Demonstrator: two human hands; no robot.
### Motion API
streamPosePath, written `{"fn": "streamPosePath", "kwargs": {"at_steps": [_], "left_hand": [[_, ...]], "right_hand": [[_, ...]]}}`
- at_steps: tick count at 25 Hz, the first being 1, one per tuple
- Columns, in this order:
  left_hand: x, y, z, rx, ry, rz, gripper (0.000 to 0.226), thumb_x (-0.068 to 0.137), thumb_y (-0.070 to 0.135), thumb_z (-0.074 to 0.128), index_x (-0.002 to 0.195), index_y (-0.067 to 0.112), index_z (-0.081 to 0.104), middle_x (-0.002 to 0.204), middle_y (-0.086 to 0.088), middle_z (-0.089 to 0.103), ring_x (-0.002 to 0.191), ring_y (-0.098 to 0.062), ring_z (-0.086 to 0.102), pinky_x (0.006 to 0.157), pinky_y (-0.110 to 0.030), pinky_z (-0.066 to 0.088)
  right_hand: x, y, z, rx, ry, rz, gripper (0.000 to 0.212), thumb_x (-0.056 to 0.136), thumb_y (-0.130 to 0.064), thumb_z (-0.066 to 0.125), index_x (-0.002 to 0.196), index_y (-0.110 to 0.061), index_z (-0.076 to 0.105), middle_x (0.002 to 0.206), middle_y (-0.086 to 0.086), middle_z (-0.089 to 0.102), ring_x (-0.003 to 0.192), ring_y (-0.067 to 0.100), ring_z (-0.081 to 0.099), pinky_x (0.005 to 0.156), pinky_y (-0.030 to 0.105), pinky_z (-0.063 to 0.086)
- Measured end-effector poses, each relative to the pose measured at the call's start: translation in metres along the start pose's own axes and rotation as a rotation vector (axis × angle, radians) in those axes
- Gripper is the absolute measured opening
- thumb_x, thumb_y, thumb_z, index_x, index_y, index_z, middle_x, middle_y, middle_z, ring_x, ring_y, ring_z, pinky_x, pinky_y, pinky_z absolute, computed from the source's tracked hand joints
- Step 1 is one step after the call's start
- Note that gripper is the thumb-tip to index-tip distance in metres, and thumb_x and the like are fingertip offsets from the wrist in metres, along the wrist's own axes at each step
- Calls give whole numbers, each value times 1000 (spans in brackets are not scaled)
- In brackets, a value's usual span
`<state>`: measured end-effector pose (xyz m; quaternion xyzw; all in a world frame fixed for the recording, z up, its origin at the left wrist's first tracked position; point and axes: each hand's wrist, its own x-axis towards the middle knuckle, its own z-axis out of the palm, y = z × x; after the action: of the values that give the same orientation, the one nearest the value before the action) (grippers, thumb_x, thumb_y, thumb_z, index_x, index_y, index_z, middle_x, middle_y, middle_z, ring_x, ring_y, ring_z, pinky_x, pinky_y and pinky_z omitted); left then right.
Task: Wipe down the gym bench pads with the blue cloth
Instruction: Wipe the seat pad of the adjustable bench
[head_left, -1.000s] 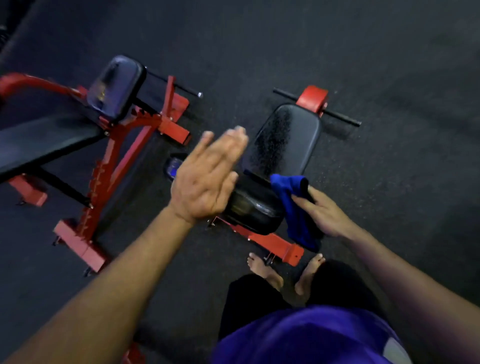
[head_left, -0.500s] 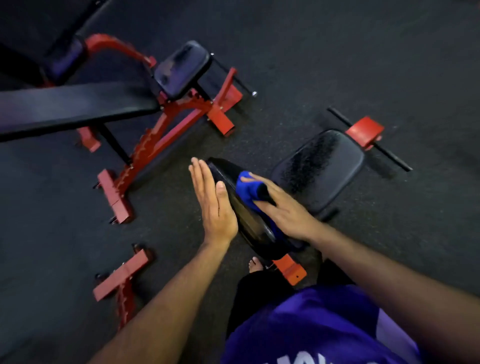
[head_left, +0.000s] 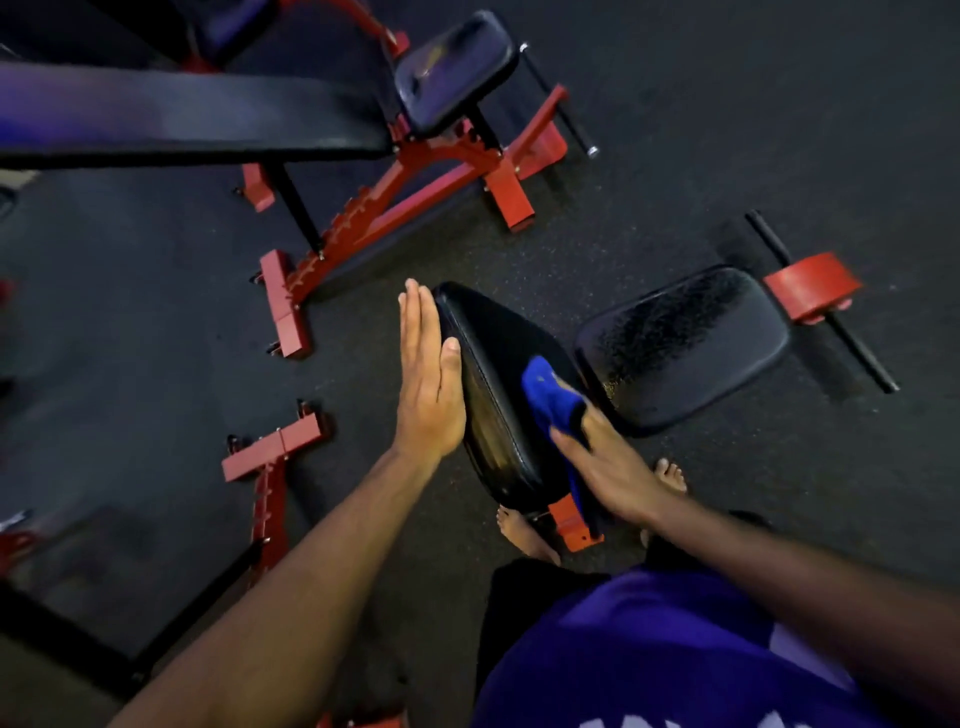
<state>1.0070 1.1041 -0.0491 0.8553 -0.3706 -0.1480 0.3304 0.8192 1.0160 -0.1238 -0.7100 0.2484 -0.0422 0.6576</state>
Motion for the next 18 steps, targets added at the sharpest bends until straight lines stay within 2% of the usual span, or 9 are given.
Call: {"fn": "streamPosePath", "kwargs": {"at_steps": [2,3,6,9,11,15,18], "left_hand": [[1,1,0,11,-14,-14,59,109,20,27,161,2,3,171,-10,-5,157,-16,-9,125,-22,-4],[2,0,0,14,-17,-16,59,109,20,27,161,3,3,171,-10,-6,157,-16,-9,125,-22,-4],[2,-1,0,35,-16,15,59,109,18,27,160,0,5,171,-12,-4,158,-19,-8,126,-24,-4],[4,-1,-2,66,-30,-14,59,109,19,27,161,1,5,171,-11,-5,157,-16,-9,125,-22,-5],[2,2,-3,81,-35,-25,59,110,21,26,161,3,3,171,-9,-6,157,-11,-10,124,-19,-5],[0,4,-6,94,-52,-34,59,111,23,25,162,8,0,171,-4,-9,154,-2,-13,122,-15,-7],[-1,7,-7,121,-81,-50,58,111,26,24,162,13,-2,171,0,-11,155,-4,-14,121,-13,-9]], "right_hand": [[-37,-15,3,-1,-8,-108,57,97,-33,48,150,-36,26,159,-24,18,148,-2,15,121,20,7],[-35,-25,6,-12,20,-167,57,98,-33,48,150,-37,25,159,-23,18,149,1,15,121,21,7],[35,-52,12,-59,105,-253,57,96,-36,48,150,-25,35,160,-3,28,148,12,25,120,25,14],[120,-60,6,31,122,-144,54,95,-32,50,146,-14,44,153,6,41,142,20,36,119,31,22],[144,-43,-1,98,107,-31,49,100,-29,50,145,-10,46,148,10,46,139,24,41,118,34,27],[82,-2,-1,80,56,106,57,99,-43,47,148,-14,42,151,6,43,141,19,38,120,36,25],[14,14,-9,73,6,125,47,102,-32,49,147,-20,42,146,-5,46,135,7,40,114,24,26]]}}
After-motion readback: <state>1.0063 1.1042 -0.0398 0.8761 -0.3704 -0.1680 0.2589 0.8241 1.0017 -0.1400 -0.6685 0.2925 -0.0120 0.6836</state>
